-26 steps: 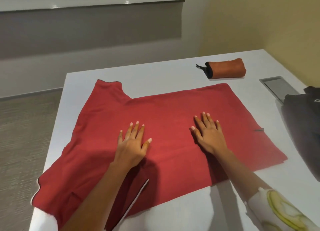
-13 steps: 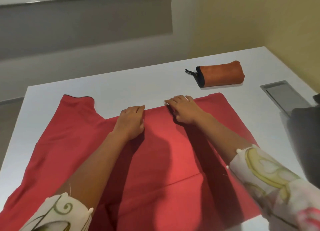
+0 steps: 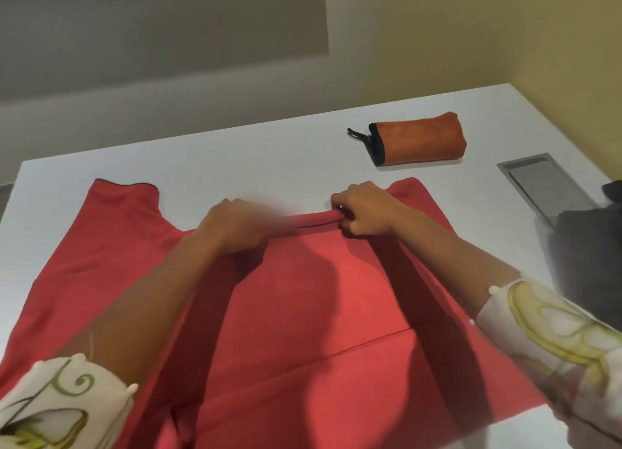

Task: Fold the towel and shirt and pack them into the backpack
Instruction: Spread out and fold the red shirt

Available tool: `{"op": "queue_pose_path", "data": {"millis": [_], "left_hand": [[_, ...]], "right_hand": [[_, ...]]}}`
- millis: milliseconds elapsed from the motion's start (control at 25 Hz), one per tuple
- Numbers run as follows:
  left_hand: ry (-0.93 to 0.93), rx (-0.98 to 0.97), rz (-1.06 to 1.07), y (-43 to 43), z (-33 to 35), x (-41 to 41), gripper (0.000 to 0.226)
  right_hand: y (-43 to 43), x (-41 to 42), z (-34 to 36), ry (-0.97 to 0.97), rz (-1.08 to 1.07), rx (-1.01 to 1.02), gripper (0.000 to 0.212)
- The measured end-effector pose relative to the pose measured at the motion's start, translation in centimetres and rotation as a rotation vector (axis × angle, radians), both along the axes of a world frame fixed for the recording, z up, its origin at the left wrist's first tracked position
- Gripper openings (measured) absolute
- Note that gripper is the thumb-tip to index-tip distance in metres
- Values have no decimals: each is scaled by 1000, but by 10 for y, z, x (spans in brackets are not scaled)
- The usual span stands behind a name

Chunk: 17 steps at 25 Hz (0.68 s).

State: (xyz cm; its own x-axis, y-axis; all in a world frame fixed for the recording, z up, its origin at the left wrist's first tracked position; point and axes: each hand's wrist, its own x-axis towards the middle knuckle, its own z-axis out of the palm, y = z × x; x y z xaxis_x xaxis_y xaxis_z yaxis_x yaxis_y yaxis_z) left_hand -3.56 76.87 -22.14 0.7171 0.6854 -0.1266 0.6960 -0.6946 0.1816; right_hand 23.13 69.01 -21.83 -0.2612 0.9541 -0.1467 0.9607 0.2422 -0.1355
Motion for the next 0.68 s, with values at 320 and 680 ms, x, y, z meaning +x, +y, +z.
{"op": "queue_pose_path", "data": {"millis": [320, 680], "left_hand": [[485, 153, 33, 33, 25, -123, 12], [798, 525, 127, 37, 37, -164, 38]], "right_hand": [[-36, 63, 4, -213, -152, 82, 16], [-56, 70, -13, -274, -237, 300, 11]]}}
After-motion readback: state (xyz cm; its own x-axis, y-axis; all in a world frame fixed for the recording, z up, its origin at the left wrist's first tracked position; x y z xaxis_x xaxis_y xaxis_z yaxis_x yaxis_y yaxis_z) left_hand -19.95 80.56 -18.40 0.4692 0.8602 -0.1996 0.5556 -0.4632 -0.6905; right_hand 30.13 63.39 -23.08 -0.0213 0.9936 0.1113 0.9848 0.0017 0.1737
